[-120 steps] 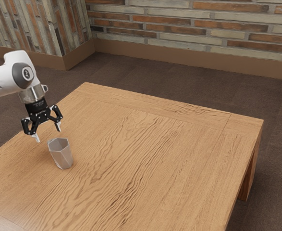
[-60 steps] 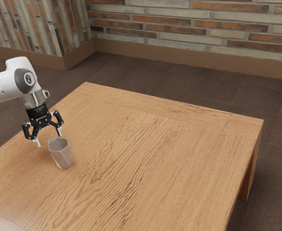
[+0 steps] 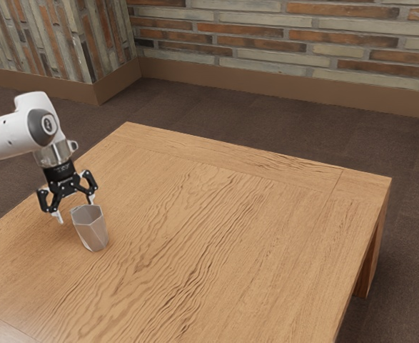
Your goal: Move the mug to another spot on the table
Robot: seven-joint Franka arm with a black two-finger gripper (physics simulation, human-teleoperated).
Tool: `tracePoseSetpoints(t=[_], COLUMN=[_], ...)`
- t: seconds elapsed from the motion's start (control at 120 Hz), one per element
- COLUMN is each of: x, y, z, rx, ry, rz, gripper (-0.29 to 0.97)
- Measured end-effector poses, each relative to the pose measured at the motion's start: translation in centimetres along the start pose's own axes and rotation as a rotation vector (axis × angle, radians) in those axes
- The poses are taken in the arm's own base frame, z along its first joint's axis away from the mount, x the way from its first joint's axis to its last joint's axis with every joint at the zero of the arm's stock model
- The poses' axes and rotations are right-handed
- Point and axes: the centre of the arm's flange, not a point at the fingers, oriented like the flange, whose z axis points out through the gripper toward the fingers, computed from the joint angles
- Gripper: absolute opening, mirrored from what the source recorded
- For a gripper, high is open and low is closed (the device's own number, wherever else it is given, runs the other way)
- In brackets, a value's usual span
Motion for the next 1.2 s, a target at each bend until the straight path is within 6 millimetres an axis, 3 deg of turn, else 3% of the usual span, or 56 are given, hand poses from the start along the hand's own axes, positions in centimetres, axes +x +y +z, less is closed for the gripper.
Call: tracePoseSetpoints(t=[0.442,1.2], x=[0.6,0.6], y=[1.0,1.4], z=[1.8,3.0], rx=[-0.013,-0.032], ry=[0.027,0.032], rz=[0.016,0.019], gripper=[0.68,0.64])
